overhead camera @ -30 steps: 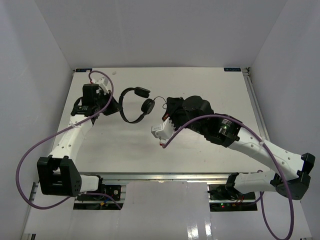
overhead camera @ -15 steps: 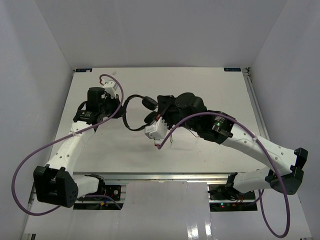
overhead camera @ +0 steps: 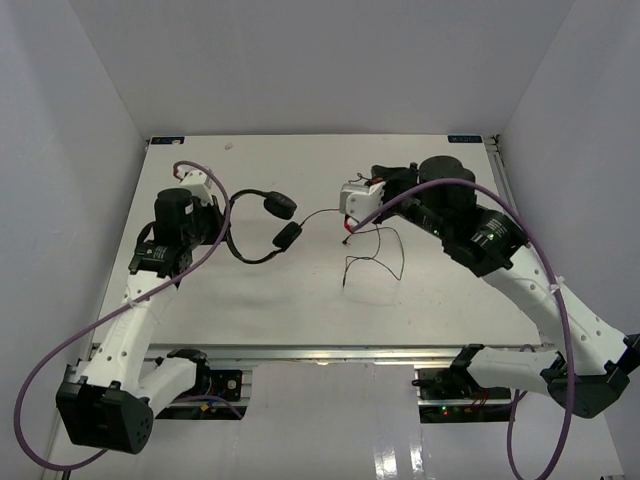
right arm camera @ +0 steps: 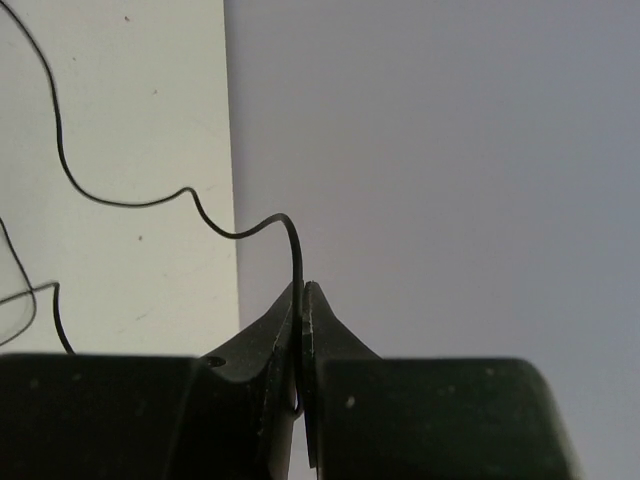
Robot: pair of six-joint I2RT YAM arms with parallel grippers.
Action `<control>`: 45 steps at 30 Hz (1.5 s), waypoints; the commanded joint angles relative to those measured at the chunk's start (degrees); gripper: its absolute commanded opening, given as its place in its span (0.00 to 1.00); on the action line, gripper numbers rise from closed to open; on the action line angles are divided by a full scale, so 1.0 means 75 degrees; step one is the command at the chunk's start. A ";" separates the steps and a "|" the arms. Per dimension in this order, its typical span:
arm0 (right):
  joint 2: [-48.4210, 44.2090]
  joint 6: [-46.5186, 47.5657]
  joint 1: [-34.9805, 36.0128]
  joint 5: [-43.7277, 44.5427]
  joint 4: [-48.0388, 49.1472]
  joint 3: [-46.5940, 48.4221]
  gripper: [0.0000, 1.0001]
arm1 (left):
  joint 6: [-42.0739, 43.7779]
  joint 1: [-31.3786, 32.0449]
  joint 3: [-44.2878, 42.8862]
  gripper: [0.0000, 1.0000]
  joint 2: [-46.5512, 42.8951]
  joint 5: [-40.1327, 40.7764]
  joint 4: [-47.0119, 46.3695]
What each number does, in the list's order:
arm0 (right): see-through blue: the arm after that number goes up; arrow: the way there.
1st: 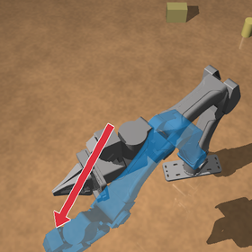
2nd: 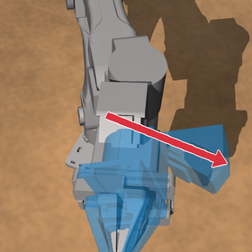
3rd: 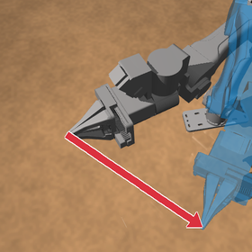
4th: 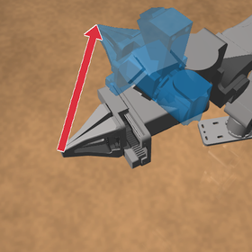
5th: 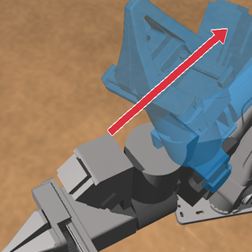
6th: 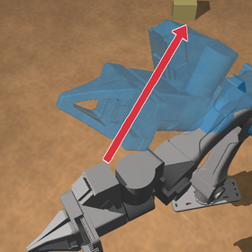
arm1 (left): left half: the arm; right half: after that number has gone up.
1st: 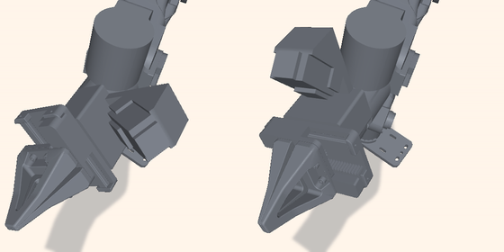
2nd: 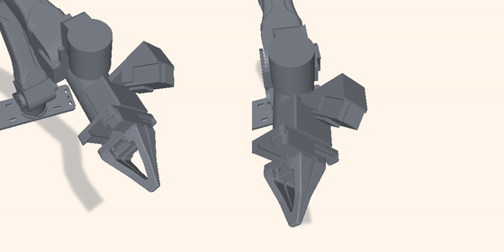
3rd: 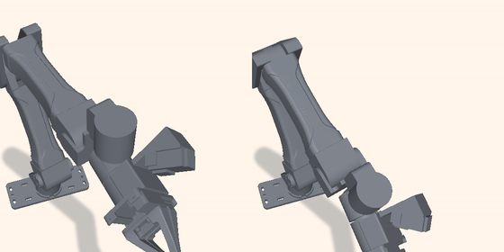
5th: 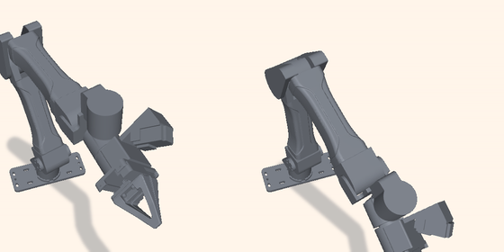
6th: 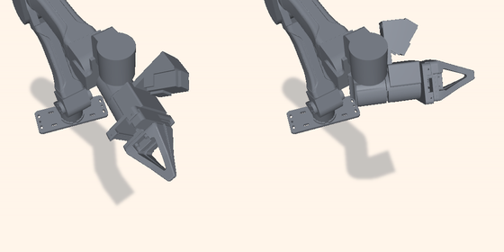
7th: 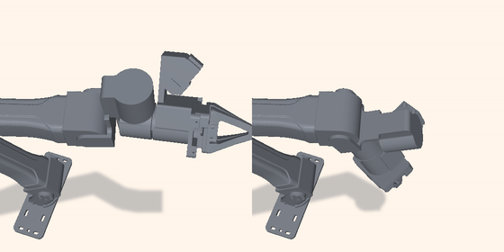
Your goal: Wrap the headphones
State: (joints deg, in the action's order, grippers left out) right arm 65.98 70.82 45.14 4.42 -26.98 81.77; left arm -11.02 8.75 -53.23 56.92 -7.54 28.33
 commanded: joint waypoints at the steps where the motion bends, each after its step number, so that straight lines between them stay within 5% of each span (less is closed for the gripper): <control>1: -0.0020 -0.1761 -0.0598 -0.1414 0.0225 0.0272 0.08 | 0.0390 0.0127 0.0158 0.00 -0.0337 -0.1037 -0.0122; 10: 0.1178 -0.2957 -0.1242 -0.2051 0.0873 0.2474 0.08 | 0.0994 0.1392 0.0015 0.00 0.0048 -0.1816 -0.0078; 28: 0.1497 -0.3490 -0.1193 -0.3711 0.1441 0.2841 0.08 | 0.0960 0.2747 -0.0971 0.00 0.2049 -0.1445 0.0160; 45: 0.1864 -0.3287 -0.0544 -0.2245 0.2164 0.2433 0.08 | 0.0560 0.3605 -0.1786 0.00 0.3055 -0.1402 -0.0065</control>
State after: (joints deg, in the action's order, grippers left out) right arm 79.07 45.47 41.01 -17.67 -16.53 101.22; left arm -5.68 33.03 -63.76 80.45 -17.01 29.71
